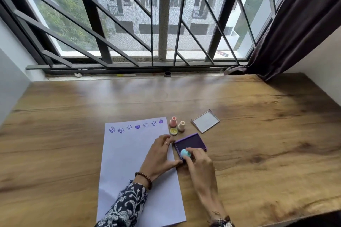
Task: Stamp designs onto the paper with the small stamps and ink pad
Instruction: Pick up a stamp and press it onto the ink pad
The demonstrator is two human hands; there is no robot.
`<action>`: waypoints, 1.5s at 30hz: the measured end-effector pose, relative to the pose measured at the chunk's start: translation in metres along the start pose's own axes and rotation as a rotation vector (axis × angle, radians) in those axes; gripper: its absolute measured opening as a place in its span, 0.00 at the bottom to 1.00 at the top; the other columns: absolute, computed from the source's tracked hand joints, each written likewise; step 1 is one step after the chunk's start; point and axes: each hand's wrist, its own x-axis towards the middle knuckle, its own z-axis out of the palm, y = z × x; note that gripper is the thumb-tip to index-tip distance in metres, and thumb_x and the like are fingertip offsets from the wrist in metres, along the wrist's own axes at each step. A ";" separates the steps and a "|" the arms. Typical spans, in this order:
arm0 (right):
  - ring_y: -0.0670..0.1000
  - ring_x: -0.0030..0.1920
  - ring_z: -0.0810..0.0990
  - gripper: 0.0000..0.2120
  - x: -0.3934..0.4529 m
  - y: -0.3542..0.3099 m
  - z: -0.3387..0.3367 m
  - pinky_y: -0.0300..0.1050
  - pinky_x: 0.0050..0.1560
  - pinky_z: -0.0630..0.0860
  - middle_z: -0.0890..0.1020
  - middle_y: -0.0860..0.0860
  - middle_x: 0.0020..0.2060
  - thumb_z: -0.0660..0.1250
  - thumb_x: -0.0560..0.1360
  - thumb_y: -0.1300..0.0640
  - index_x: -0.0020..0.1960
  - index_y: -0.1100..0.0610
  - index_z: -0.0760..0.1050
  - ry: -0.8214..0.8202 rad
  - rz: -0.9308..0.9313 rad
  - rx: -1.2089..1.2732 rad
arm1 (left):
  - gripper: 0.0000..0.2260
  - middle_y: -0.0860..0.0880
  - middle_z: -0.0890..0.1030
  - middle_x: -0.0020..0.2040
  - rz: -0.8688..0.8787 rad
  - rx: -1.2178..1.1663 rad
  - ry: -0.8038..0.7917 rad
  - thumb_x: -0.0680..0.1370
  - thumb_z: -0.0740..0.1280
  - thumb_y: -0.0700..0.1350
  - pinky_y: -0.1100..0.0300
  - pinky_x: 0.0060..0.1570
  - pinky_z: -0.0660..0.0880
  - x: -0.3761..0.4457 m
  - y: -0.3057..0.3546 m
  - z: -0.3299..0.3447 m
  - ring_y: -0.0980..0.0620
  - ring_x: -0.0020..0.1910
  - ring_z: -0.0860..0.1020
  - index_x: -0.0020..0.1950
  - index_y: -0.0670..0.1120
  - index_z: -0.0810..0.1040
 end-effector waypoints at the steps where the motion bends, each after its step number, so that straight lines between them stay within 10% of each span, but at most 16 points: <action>1: 0.50 0.47 0.81 0.11 0.000 -0.002 0.000 0.44 0.48 0.78 0.82 0.52 0.48 0.69 0.73 0.60 0.55 0.56 0.78 0.000 -0.021 -0.037 | 0.31 0.44 0.67 0.67 0.001 0.006 0.004 0.68 0.71 0.57 0.59 0.66 0.63 0.000 0.000 0.000 0.48 0.65 0.66 0.65 0.44 0.67; 45: 0.54 0.47 0.78 0.04 0.035 -0.013 -0.011 0.45 0.45 0.72 0.80 0.53 0.47 0.64 0.75 0.59 0.50 0.56 0.74 -0.334 -0.042 -0.261 | 0.29 0.44 0.73 0.62 0.023 -0.001 0.093 0.66 0.72 0.56 0.56 0.61 0.70 0.000 -0.010 0.010 0.47 0.61 0.72 0.62 0.44 0.71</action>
